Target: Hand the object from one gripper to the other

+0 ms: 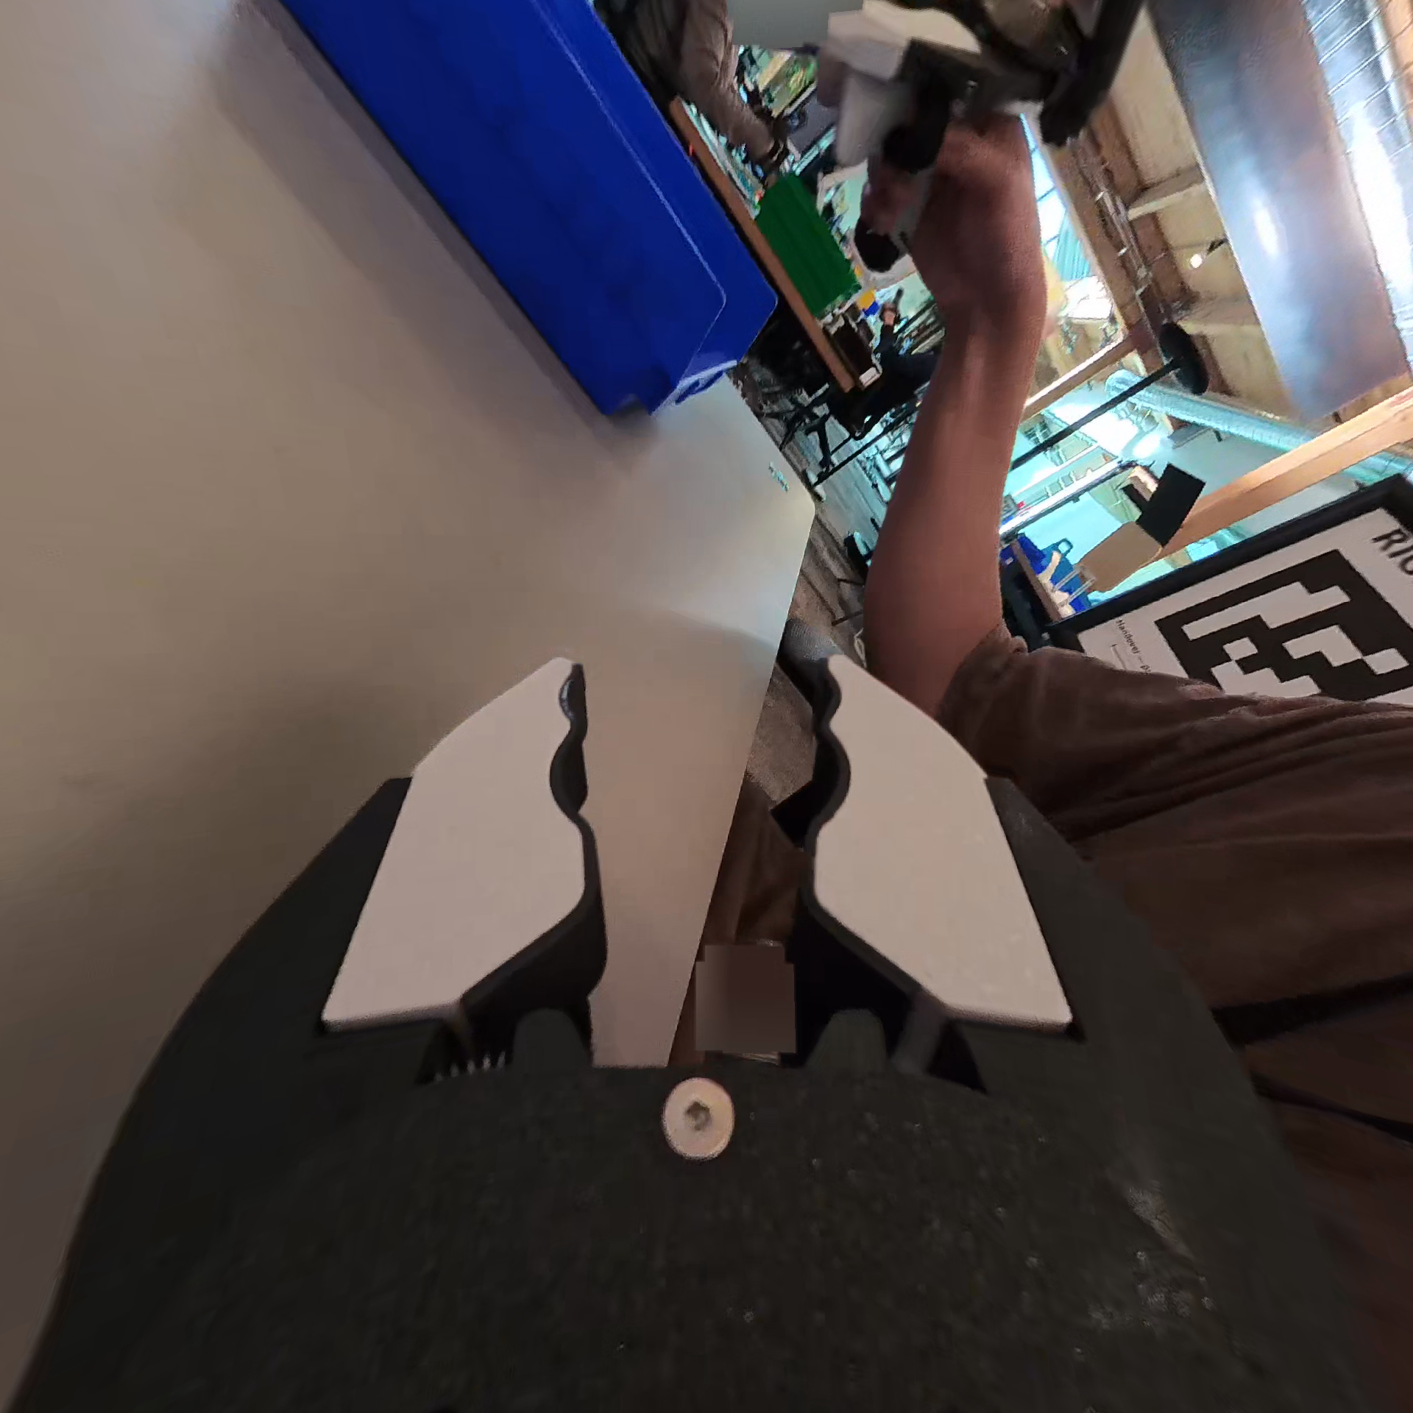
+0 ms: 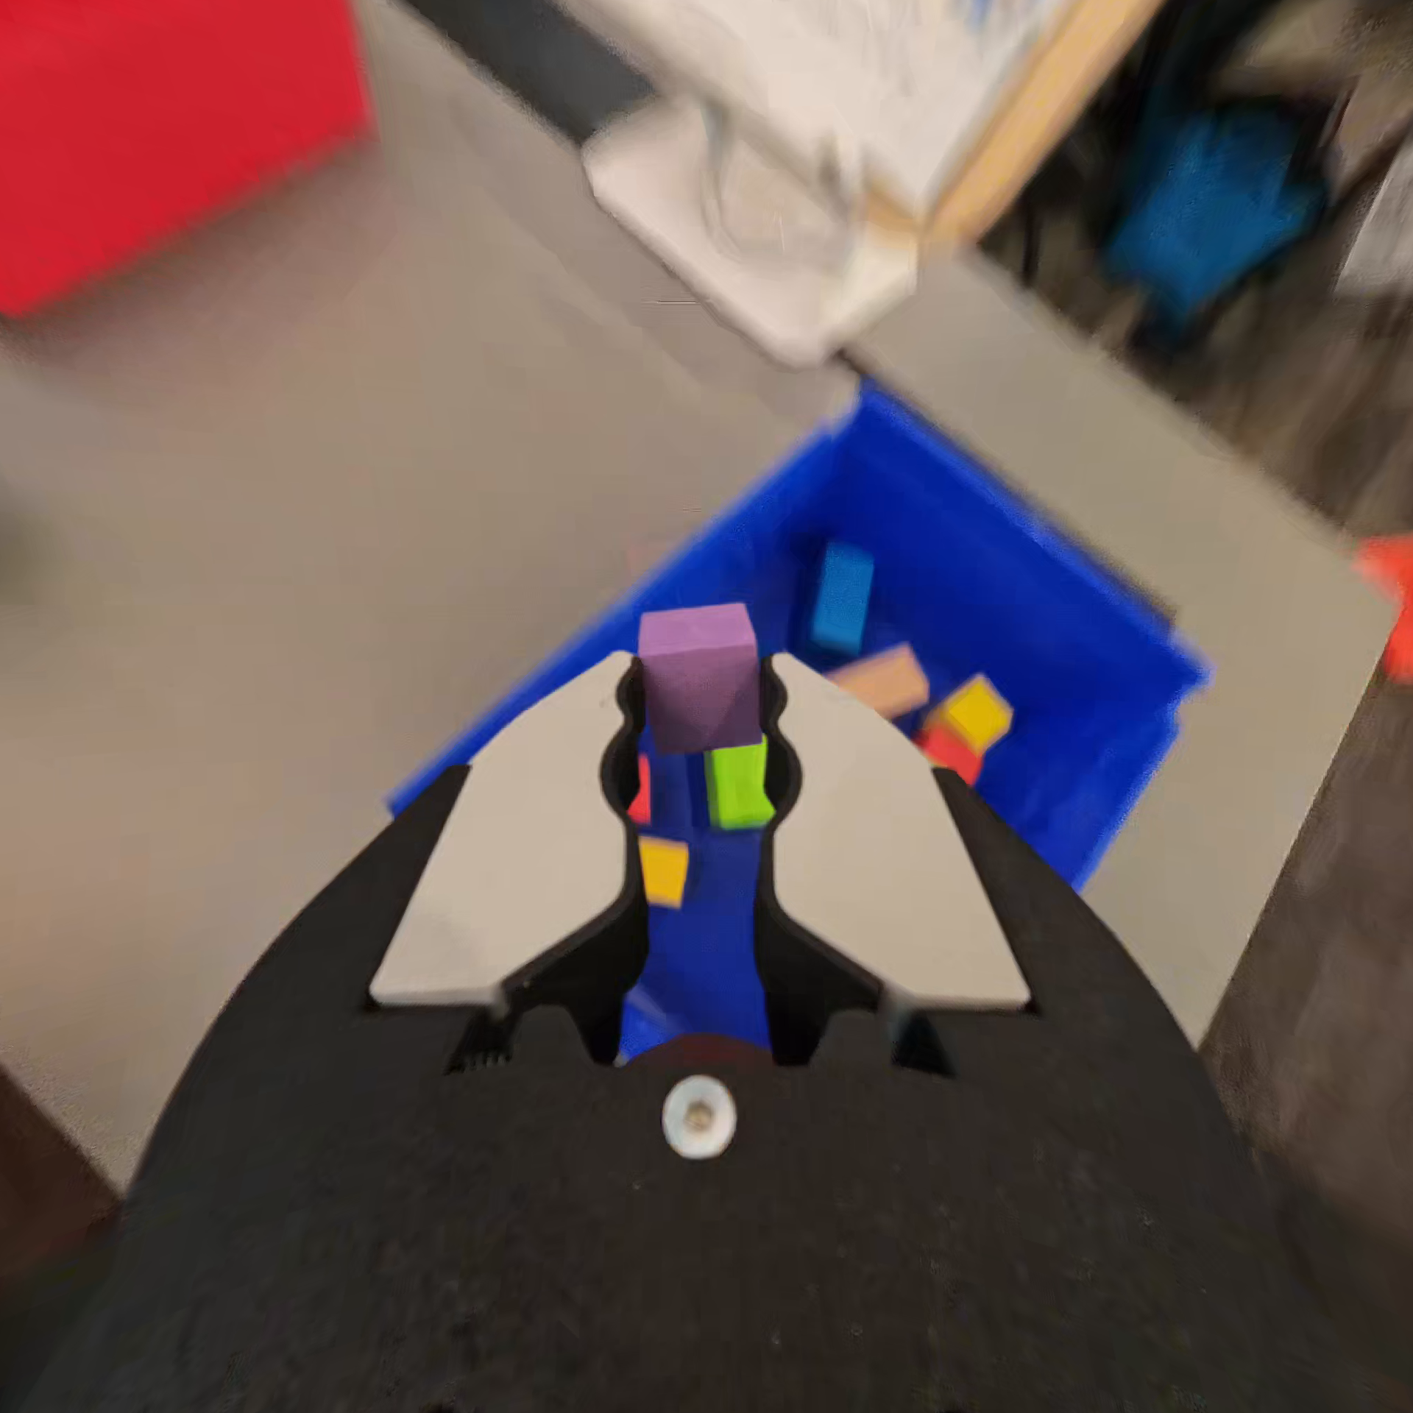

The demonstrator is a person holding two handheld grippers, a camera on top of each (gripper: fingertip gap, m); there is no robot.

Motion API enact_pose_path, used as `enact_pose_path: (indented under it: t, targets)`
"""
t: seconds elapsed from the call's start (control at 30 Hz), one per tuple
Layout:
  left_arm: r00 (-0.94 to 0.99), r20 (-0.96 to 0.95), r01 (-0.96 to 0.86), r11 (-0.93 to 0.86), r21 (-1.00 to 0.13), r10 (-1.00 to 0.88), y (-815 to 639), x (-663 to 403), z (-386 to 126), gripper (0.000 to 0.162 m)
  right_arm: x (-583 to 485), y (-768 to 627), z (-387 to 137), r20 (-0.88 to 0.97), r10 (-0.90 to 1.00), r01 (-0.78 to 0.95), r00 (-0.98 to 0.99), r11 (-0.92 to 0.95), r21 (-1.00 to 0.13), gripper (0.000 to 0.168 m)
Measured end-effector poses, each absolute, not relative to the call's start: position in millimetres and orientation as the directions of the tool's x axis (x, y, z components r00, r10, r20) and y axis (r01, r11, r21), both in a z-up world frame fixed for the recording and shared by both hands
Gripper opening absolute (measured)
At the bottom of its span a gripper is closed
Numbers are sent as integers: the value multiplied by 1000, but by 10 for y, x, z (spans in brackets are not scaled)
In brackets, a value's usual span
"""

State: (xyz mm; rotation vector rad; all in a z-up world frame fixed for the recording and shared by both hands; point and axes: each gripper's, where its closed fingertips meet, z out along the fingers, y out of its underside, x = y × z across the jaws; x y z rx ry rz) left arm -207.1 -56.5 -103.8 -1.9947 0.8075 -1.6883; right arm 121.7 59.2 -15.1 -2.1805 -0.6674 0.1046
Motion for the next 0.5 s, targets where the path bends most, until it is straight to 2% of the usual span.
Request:
enact_pose_path:
  t: [0.1, 0.27, 0.5]
  targets:
    - [121, 712, -215, -719, -661, -691, -617, -2041, -1105, 56, 1615, 439, -829, 75, 425, 402, 902, -767, -500, 28]
    - [147, 679, -254, -691, -677, -719, -647, -2016, -1157, 56, 1759, 268, -1477, -1, 389, 376, 921, -891, -255, 28]
    - [133, 703, -262, -709, -655, -698, -659, -2029, -1161, 57, 1897, 367, -1848, 24, 341, 341, 940, -926, -162, 29]
